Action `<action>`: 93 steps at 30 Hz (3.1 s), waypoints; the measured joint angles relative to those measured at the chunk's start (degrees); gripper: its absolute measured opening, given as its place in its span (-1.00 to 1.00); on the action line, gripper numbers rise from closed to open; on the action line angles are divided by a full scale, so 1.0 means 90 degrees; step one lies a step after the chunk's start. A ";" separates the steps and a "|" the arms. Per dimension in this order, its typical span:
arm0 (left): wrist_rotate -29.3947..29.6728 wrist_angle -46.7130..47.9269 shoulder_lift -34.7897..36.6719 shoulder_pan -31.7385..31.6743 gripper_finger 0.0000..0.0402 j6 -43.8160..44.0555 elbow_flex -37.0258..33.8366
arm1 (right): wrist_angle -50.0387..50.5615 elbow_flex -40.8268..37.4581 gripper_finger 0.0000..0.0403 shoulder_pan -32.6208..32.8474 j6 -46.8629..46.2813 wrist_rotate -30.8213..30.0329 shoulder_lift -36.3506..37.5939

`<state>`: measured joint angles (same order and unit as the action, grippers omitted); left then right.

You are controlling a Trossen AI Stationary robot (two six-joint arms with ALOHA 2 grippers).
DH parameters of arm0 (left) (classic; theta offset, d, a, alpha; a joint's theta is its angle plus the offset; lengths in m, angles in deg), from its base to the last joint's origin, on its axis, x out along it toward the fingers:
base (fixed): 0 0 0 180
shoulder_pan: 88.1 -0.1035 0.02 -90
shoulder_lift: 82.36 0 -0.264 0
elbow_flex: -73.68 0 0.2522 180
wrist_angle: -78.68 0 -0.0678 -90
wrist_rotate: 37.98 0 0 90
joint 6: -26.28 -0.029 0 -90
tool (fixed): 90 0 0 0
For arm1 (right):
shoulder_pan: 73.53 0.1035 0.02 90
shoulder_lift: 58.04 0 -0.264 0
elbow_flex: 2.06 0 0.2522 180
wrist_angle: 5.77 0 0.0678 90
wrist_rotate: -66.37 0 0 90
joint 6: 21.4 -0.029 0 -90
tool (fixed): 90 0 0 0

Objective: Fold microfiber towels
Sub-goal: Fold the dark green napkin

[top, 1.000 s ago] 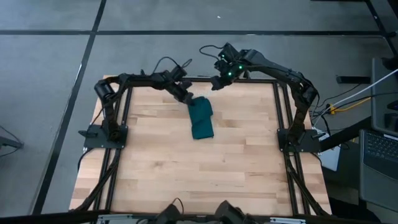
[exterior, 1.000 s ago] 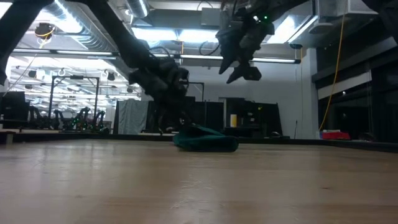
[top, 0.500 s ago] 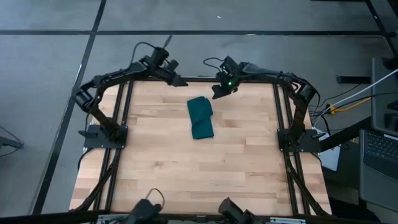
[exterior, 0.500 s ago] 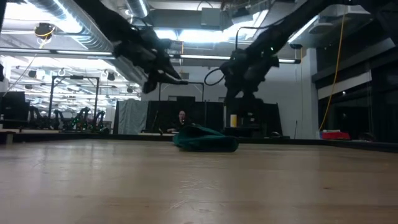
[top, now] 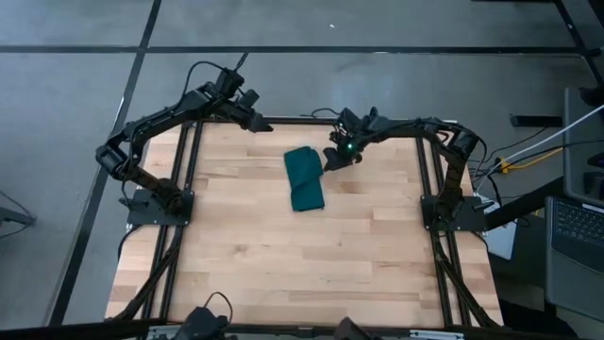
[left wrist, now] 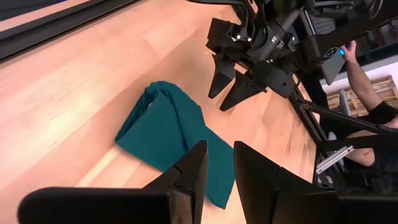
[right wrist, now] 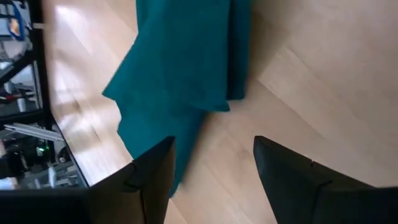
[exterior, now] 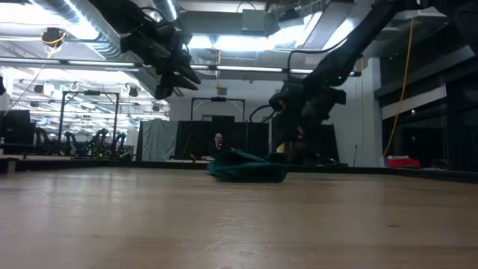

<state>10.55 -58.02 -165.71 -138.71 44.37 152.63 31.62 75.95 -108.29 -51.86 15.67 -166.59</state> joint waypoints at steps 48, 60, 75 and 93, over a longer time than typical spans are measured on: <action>0.0348 0.0459 -0.0012 0.0027 -0.63 -0.0530 -0.0024 | -0.1232 0.0956 -0.97 0.0277 -0.1600 0.0208 -0.0666; 0.0339 0.0558 -0.0015 0.0027 -0.63 -0.0748 -0.0024 | -0.0790 0.1006 -0.76 0.0092 -0.1280 0.0584 -0.0665; 0.0342 0.0558 -0.0015 0.0027 -0.63 -0.0746 -0.0024 | -0.0767 0.1006 -0.44 0.0063 -0.1015 0.0622 -0.0665; 0.0385 0.0558 -0.0015 0.0027 -0.63 -0.0746 -0.0027 | -0.0507 0.1004 -0.94 0.0026 -0.1034 0.0397 -0.0665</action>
<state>14.02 -53.00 -165.84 -138.47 37.66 152.39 27.06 84.98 -108.05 -61.16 19.24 -172.58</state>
